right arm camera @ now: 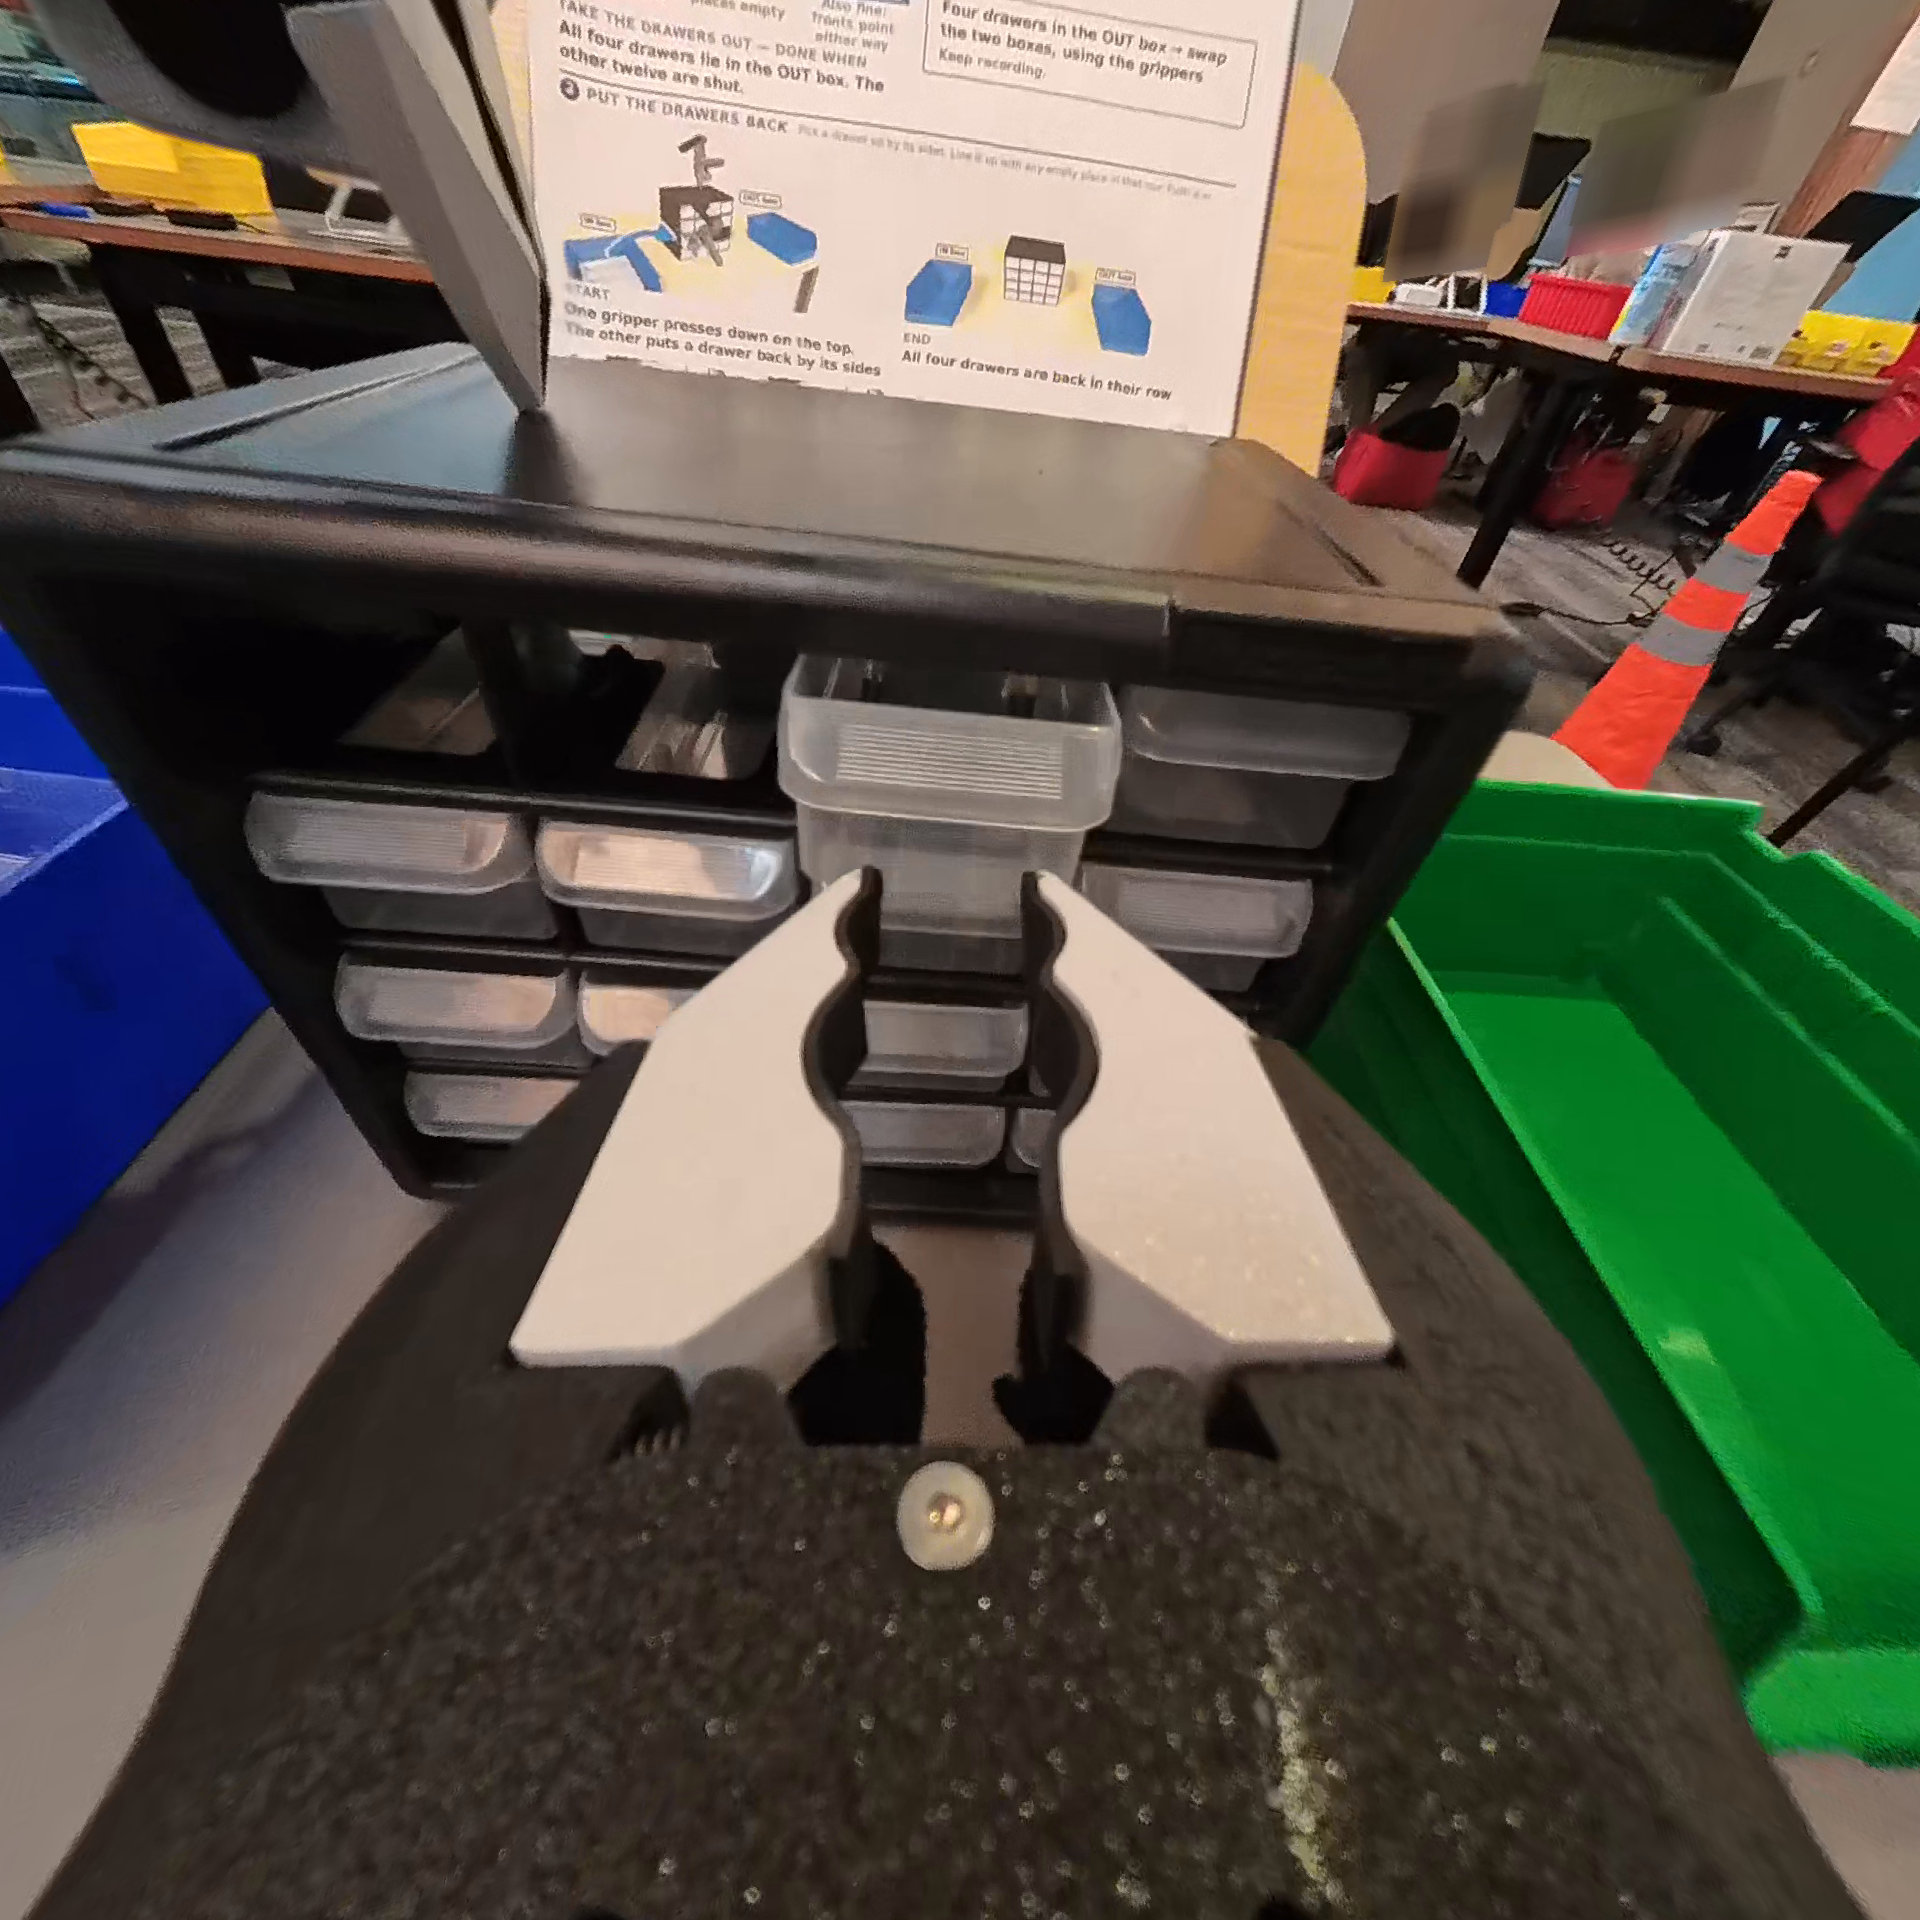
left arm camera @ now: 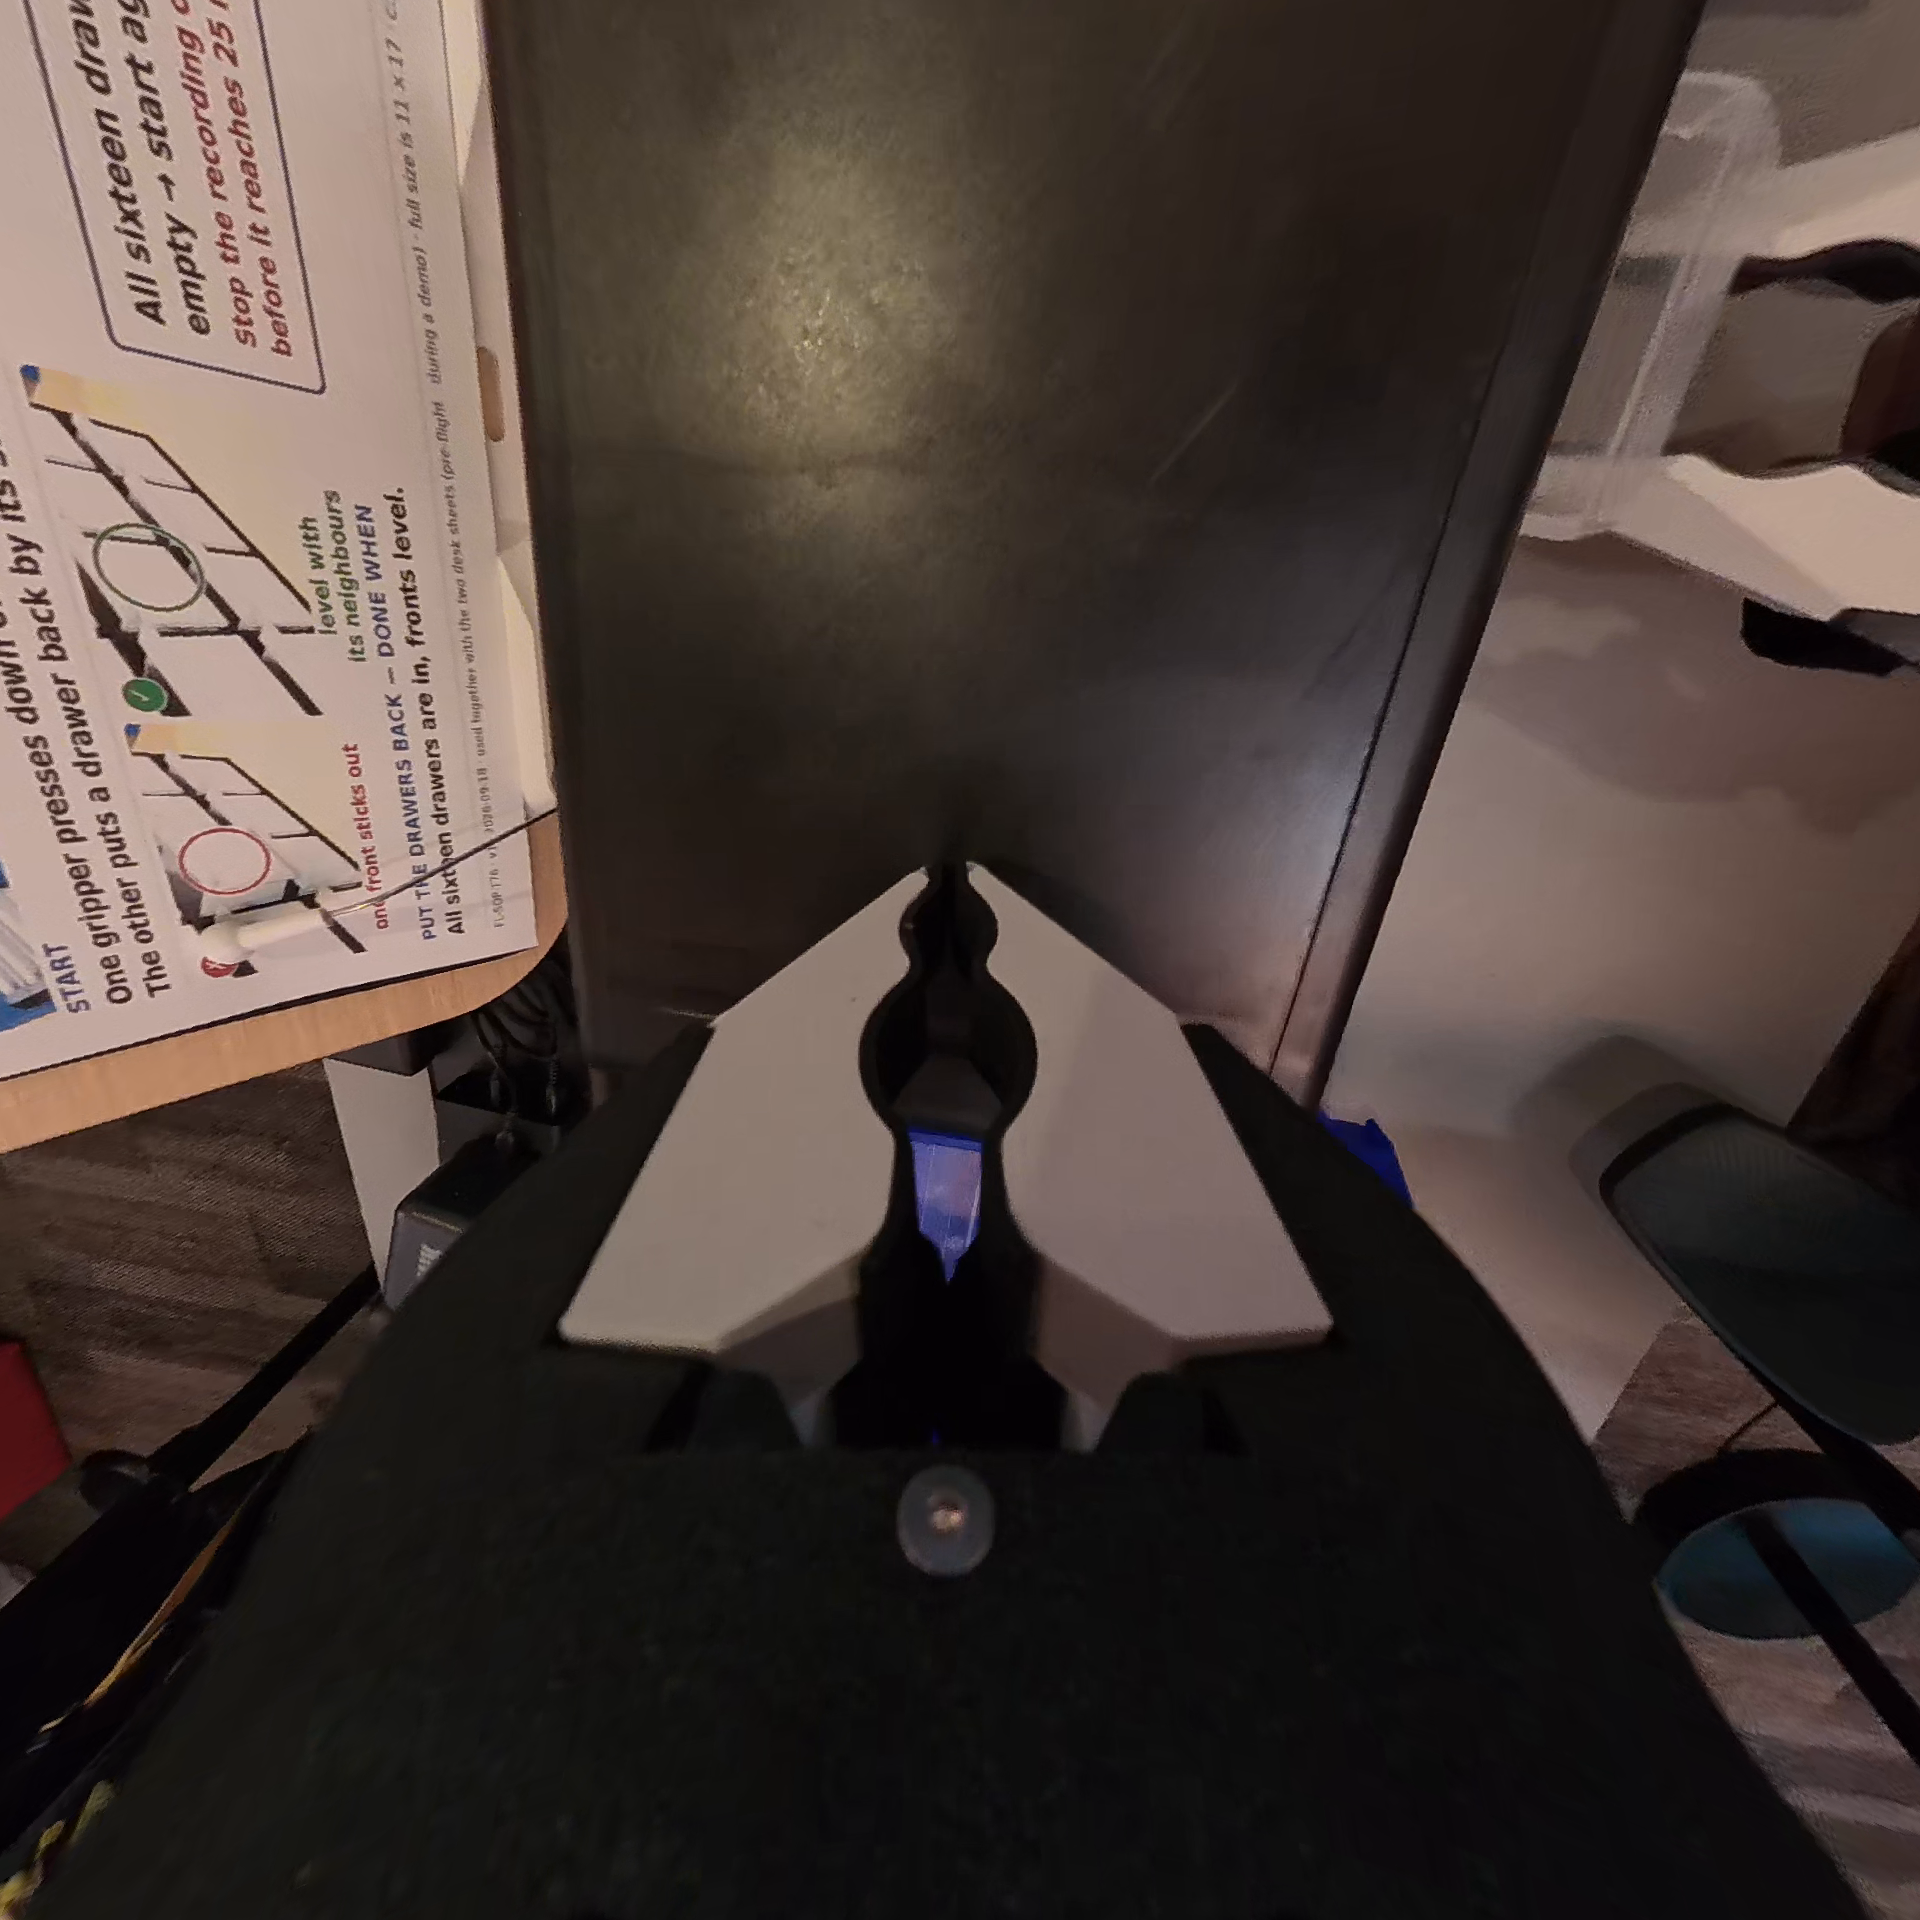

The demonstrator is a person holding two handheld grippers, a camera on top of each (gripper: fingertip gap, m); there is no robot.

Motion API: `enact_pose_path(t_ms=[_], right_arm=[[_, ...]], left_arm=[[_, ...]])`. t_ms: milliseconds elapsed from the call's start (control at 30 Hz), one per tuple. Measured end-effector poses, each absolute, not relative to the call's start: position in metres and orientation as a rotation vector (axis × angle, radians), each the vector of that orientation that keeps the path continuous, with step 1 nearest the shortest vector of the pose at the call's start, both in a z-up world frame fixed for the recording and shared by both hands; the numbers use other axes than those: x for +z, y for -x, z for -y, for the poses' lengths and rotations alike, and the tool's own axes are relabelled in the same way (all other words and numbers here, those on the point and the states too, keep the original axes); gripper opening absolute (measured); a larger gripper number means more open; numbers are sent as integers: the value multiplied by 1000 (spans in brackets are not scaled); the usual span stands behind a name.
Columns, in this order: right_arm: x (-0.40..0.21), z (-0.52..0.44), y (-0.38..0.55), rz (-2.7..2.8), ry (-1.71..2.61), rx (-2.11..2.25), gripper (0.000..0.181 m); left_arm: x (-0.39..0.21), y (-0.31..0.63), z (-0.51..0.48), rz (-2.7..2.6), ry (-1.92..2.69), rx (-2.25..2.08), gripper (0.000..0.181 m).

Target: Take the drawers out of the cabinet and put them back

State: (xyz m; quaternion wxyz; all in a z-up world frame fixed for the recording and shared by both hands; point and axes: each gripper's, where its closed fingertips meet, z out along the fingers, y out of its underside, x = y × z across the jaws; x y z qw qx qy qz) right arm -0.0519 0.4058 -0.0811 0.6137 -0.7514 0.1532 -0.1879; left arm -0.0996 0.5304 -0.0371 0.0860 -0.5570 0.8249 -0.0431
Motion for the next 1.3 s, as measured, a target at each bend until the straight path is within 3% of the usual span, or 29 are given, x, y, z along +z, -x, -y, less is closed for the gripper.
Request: enact_pose_path(t_ms=[700,900,1067,1300], right_arm=[[-82,-411,58,-329,1717,-299,32],[-139,-336,109,-246,1804,-183,32],[-168,-299,112,-320,1837,-67,33],[-160,-310,116,-288,1814,-10,36]], left_arm=[[-37,99,-531,-2458,1622,-181,0],[-27,101,-543,-2404,1371,-115,0],[26,154,-567,-2069,1335,-422,0],[-152,311,-621,-2450,1722,84,20]])
